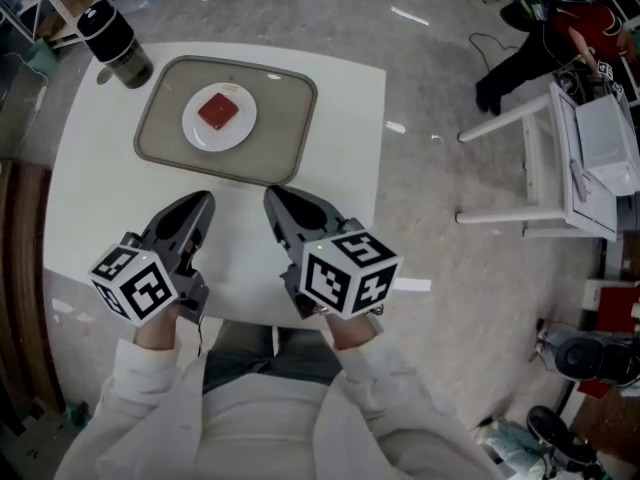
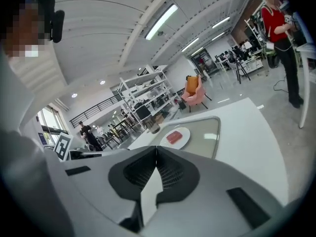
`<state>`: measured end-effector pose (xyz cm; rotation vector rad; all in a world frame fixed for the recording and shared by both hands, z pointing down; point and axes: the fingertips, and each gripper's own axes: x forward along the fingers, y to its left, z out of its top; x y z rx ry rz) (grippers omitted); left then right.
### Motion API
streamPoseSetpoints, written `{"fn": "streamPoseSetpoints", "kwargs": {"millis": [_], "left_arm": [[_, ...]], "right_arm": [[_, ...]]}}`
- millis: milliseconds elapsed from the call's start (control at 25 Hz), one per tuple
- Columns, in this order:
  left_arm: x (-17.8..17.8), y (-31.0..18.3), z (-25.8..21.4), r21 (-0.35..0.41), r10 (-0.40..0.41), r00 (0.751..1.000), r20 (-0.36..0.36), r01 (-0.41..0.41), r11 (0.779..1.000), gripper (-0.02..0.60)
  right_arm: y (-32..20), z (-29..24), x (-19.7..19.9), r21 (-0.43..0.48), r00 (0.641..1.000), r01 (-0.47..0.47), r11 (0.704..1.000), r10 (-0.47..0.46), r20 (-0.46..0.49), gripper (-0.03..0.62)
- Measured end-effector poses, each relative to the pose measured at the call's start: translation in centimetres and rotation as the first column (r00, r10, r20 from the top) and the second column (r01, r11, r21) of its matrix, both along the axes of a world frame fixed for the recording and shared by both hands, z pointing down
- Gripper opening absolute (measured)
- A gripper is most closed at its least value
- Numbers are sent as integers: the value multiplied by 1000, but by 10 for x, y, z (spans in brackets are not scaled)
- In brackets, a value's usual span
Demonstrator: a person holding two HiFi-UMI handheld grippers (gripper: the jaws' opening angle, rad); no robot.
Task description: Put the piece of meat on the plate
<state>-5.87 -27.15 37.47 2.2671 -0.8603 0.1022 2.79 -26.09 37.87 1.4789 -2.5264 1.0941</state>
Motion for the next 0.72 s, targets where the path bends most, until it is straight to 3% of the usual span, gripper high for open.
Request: {"fn": "streamPoseSetpoints", "kwargs": {"millis": [240,720], "left_arm": [[27,57,-20,43,2,999,-38,0,999,15],[48,148,-26,48,-14,1000,23,13,999,15]], "right_arm": [[54,-16,22,45,999,30,999,-29,-35,15],[141,-30,30,79,992,102,992,-95,-86,15]]}}
